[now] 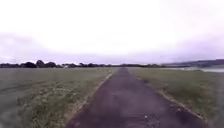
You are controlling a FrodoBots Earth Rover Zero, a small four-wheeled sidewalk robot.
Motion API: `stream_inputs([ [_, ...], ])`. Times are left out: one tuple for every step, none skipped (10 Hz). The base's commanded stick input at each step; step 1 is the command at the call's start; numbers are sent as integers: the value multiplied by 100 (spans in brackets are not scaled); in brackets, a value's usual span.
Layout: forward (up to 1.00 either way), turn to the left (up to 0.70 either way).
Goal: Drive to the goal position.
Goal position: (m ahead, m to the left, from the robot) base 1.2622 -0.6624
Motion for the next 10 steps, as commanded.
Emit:
stream_inputs([
  [50,0],
  [50,0],
  [50,0],
  [50,0],
  [50,0],
  [50,0],
  [50,0],
  [50,0],
  [50,-21],
  [50,-16],
])
